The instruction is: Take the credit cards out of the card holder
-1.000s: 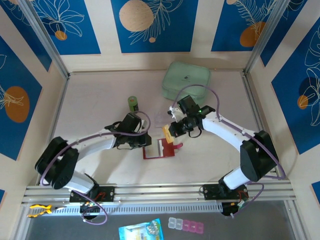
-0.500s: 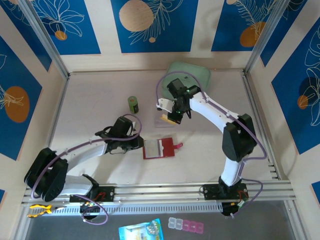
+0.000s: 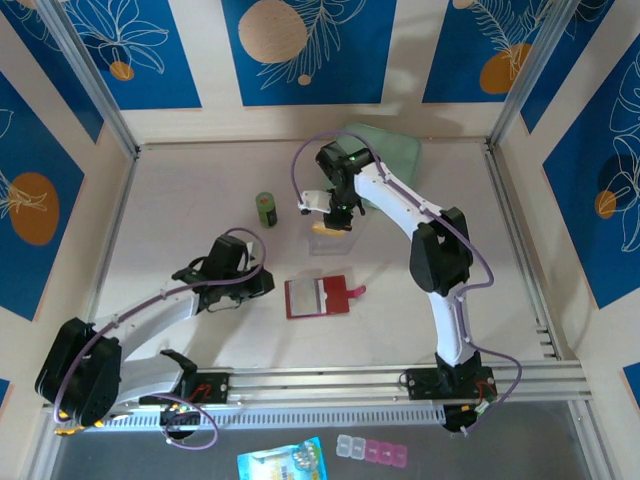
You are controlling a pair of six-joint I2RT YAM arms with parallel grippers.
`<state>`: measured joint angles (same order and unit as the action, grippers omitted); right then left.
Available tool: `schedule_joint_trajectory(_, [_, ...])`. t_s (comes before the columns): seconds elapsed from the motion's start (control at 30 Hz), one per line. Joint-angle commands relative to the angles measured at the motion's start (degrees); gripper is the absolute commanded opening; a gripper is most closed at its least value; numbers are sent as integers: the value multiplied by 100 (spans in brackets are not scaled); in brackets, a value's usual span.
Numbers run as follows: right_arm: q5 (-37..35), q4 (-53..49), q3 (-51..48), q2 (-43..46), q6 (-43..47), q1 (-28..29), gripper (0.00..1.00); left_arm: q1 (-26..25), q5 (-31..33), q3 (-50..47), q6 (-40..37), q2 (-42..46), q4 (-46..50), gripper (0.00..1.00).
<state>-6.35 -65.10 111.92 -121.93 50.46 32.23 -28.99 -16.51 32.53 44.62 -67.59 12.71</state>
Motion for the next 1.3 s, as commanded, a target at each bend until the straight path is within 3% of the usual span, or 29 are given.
schedule_joint_trajectory(0.0, [291, -559, 254, -211, 228, -26, 0, 169, -174, -114, -43, 102, 126, 11])
schedule_joint_trajectory(0.9, [872, -825, -8, -682, 184, 77, 1, 342, -316, -281, 37, 330, 113, 11])
schedule_joint_trajectory(1.07, [908, -772, 29, -677, 101, 41, 17, 342, -308, -333, 82, 393, 106, 11])
schedule_joint_trajectory(1.27, [585, -510, 164, -390, -98, 7, 22, 342, -308, -336, 90, 405, 72, 11])
